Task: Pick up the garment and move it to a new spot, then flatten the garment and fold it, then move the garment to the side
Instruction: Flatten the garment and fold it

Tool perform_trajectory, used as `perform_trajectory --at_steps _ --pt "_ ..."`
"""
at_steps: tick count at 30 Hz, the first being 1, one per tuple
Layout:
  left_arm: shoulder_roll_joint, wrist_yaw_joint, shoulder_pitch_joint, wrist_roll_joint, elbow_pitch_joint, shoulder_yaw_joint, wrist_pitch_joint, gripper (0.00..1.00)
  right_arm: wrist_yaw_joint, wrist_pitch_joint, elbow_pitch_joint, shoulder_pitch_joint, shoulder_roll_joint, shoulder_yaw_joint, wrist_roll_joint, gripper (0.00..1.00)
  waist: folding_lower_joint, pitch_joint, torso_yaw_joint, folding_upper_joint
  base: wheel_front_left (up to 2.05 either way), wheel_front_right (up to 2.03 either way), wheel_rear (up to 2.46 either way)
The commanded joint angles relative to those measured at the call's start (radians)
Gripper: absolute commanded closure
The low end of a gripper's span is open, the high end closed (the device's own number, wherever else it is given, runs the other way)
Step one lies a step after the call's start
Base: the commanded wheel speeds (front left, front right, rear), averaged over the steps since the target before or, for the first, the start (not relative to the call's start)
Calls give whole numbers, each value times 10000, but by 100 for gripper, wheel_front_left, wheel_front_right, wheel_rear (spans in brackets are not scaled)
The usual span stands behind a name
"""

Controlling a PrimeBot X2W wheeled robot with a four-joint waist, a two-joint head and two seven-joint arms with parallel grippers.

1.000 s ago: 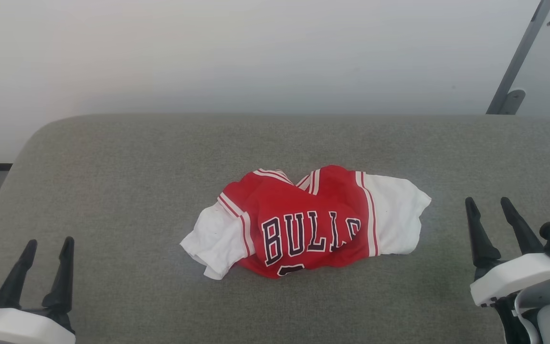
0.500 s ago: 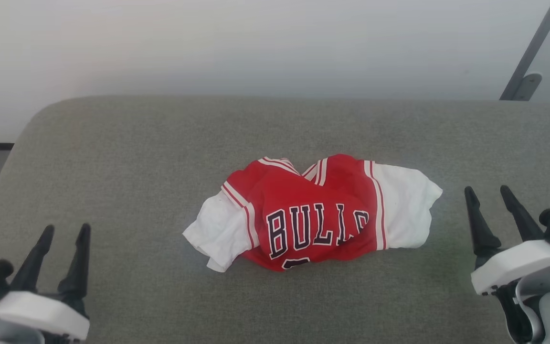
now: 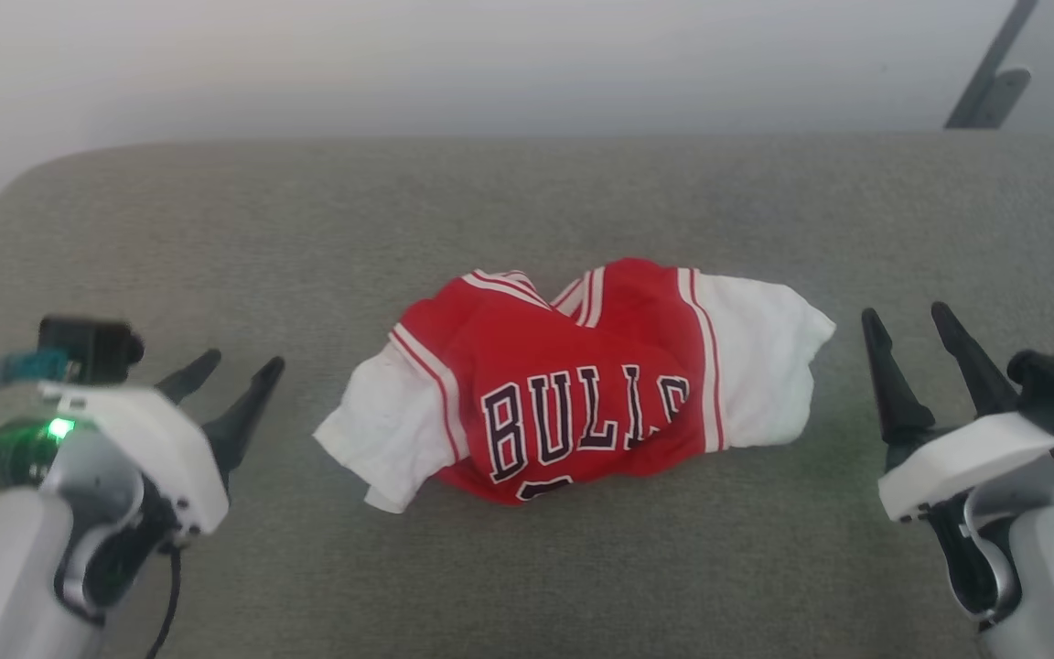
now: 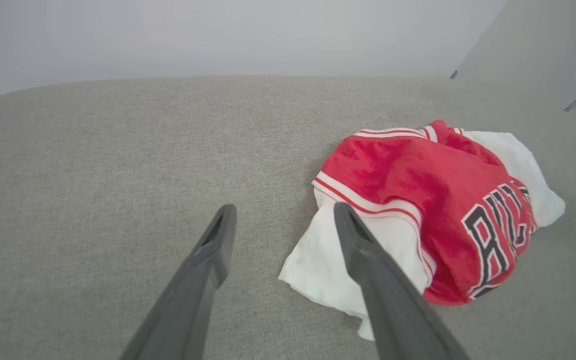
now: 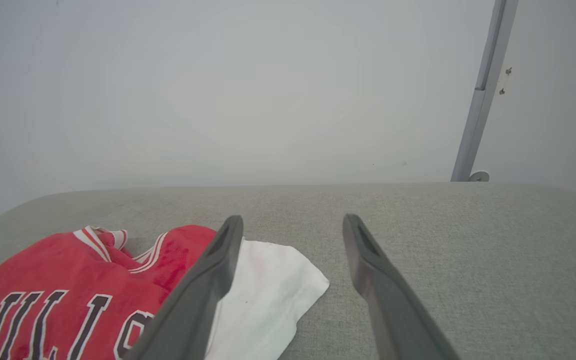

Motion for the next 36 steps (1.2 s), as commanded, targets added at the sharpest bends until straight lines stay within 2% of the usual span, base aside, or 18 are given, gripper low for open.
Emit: perform_trajectory --at_steps 1,8,14,22,30,31,32,33,34,36 --pt "-28 -14 -382 -86 72 -153 472 0 1 -95 17 -190 5 62 -28 0 0 252 -259 0 0 0 0" --pt "56 160 -1560 -216 589 -925 2779 0 1 -383 300 -612 91 242 46 0 0 783 -935 0 0 0 0" --pt "227 616 -1848 -213 1162 -1349 4298 0 1 -621 515 -790 157 295 114 0 0 1116 -1409 0 0 0 0" --pt "331 1004 -2087 140 2000 -1660 4936 0 1 -798 674 -960 129 314 176 0 0 1438 -1673 0 0 0 0" --pt "8 1514 -2174 -85 3628 -1674 5380 0 1 -872 807 -1103 146 332 189 0 0 1588 -1758 0 0 0 0" --pt "-21 1590 -2142 -145 3836 -1698 5569 8 1 -874 823 -1112 139 324 197 0 0 1592 -1753 0 0 0 0" --pt "-45 1591 -2106 -219 3988 -1726 5737 39 1 -872 833 -1115 131 322 193 0 0 1594 -1746 0 0 0 0" --pt "-93 1535 -2104 -327 4083 -1715 5813 76 1 -872 836 -1115 122 312 183 0 0 1596 -1738 0 0 0 0" --pt "-138 1487 -2114 -444 4194 -1698 5937 100 1 -874 841 -1121 116 304 177 0 0 1596 -1729 0 0 0 0" --pt "-201 1292 -2093 -512 4301 -1754 6061 100 1 -879 846 -1137 97 281 172 0 0 1590 -1706 0 0 0 0"
